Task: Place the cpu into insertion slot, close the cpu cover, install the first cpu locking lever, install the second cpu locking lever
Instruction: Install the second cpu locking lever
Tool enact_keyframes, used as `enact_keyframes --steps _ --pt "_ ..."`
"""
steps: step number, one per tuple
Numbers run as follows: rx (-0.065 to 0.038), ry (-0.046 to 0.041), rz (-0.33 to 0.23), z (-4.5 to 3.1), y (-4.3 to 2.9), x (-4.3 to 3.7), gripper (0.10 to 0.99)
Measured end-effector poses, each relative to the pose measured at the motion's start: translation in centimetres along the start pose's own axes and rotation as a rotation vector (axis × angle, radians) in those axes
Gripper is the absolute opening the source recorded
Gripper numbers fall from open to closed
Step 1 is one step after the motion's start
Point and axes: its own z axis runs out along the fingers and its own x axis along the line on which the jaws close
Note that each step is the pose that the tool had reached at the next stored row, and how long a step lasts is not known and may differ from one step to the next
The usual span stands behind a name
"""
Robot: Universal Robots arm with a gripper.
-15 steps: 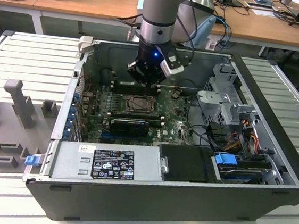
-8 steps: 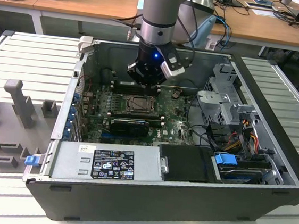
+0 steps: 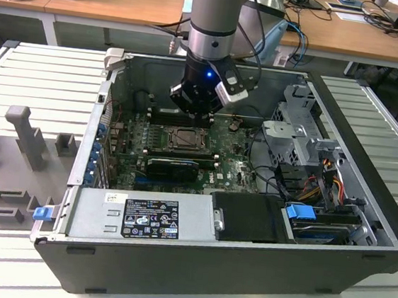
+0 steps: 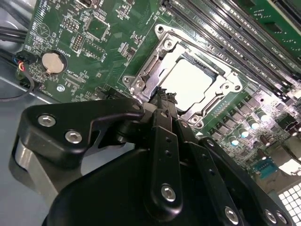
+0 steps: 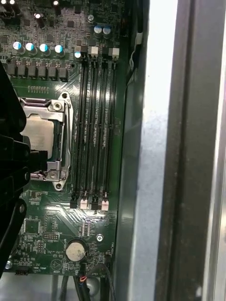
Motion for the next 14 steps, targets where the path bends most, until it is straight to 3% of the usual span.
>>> enact_keyframes --steps 14 --pt "0.000 0.0001 0.000 -0.02 -1.00 0.03 0.106"
